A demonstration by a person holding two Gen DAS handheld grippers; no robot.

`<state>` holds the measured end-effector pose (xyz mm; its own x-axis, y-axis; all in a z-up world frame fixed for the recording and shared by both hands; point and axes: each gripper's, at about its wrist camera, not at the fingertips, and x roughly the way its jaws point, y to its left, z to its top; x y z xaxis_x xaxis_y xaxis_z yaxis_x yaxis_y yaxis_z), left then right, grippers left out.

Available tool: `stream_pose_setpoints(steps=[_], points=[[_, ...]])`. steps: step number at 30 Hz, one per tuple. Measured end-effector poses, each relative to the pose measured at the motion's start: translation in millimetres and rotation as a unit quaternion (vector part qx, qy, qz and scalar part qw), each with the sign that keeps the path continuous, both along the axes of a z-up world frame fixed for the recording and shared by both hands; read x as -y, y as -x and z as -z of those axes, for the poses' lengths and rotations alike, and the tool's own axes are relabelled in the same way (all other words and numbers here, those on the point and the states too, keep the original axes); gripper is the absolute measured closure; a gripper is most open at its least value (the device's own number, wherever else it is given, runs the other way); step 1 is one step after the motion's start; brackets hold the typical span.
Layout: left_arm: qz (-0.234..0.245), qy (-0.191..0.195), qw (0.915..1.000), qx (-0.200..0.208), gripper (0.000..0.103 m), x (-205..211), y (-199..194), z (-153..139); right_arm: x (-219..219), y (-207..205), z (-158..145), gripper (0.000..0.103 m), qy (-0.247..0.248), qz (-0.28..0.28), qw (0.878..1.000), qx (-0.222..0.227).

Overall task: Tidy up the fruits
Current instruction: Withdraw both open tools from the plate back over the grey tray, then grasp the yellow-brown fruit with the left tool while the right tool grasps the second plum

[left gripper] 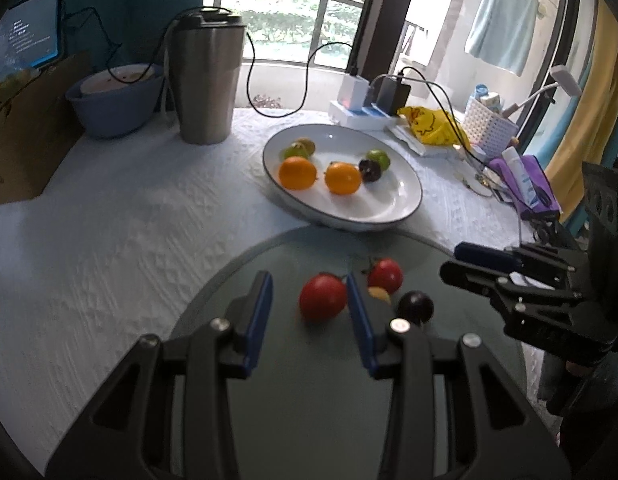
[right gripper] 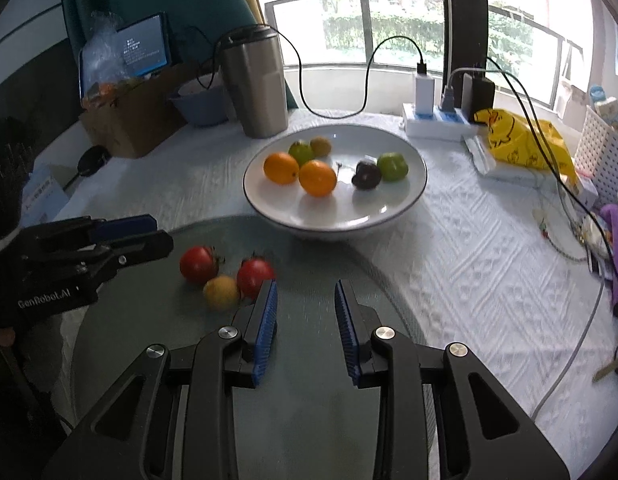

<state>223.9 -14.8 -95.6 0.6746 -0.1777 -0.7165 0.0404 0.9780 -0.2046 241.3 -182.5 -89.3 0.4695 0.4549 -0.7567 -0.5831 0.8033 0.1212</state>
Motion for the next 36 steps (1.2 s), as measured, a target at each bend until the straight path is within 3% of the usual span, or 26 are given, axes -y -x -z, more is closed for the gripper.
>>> stream_pose_setpoints(steps=[17,36], points=[[0.007,0.010,0.9999,-0.007,0.063,-3.3,21.0,15.5,-7.0,28.7,19.1,0.071,0.013,-0.007,1.000,-0.018],[0.025,0.006,0.9994,-0.021,0.063,13.9,10.4,21.8,-25.3,18.9,29.1,0.072,0.003,-0.046,0.998,-0.032]])
